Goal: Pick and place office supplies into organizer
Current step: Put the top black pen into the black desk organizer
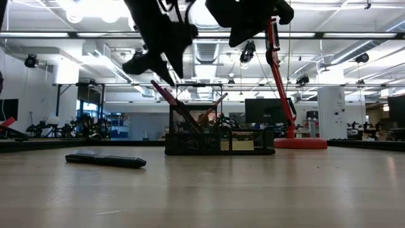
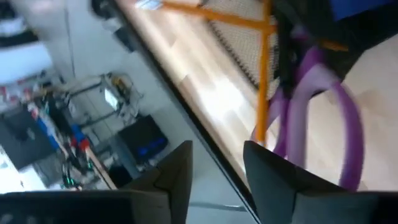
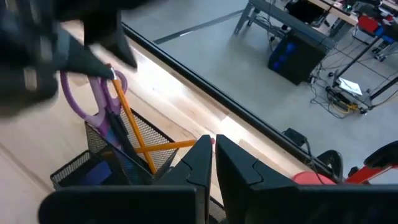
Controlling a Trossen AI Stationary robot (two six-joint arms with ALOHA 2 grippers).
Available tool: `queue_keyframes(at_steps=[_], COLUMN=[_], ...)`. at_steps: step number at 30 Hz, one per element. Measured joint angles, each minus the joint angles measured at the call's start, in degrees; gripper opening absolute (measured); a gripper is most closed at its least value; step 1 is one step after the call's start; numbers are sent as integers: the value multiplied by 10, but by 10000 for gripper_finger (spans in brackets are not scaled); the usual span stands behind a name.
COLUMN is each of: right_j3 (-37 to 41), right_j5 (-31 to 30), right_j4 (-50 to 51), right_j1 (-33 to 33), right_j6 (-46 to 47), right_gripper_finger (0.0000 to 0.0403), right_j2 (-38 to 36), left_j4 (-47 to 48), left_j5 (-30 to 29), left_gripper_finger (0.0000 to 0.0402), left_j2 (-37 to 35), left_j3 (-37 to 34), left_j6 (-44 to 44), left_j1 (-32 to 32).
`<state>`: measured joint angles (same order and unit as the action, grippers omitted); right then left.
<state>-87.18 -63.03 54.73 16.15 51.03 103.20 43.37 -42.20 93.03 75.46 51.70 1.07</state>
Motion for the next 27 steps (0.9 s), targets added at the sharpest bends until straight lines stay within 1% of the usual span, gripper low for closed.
queue_keyframes(at_steps=[3,5,6,8,10,12,13,14,15,17,19,21,24,27], right_j3=[0,0,1,6,17,35,47,59,73,101,123,134,132,105], right_j5=[5,28,47,94,158,245,297,346,388,437,456,461,464,492], right_j4=[5,5,5,0,-17,-54,-79,-110,-145,-232,-310,-349,-352,-353], right_j1=[4,5,5,5,2,-5,-10,-13,-15,-16,-10,-7,-7,-9], right_j6=[-5,-21,-29,-39,-44,-47,-49,-56,-68,-105,-139,-159,-174,-215], right_gripper_finger=[13,13,13,13,13,13,13,13,13,13,13,13,13,13], right_j2=[0,0,0,0,0,0,0,0,0,0,0,0,11,37], left_j4=[22,51,67,98,111,111,111,110,108,96,55,0,-87,-158], left_j5=[2,21,43,113,201,286,318,342,354,357,361,377,410,447], left_gripper_finger=[139,142,143,143,143,142,140,136,131,119,105,92,78,71], left_j2=[-41,-71,-85,-119,-150,-180,-194,-208,-220,-249,-276,-304,-341,-369], left_j3=[0,0,-1,-8,-21,-51,-68,-90,-113,-168,-232,-298,-383,-444], left_j6=[-78,-166,-217,-336,-453,-548,-581,-601,-606,-603,-584,-566,-573,-588], left_j1=[7,10,10,9,5,4,4,4,5,9,13,17,24,35])
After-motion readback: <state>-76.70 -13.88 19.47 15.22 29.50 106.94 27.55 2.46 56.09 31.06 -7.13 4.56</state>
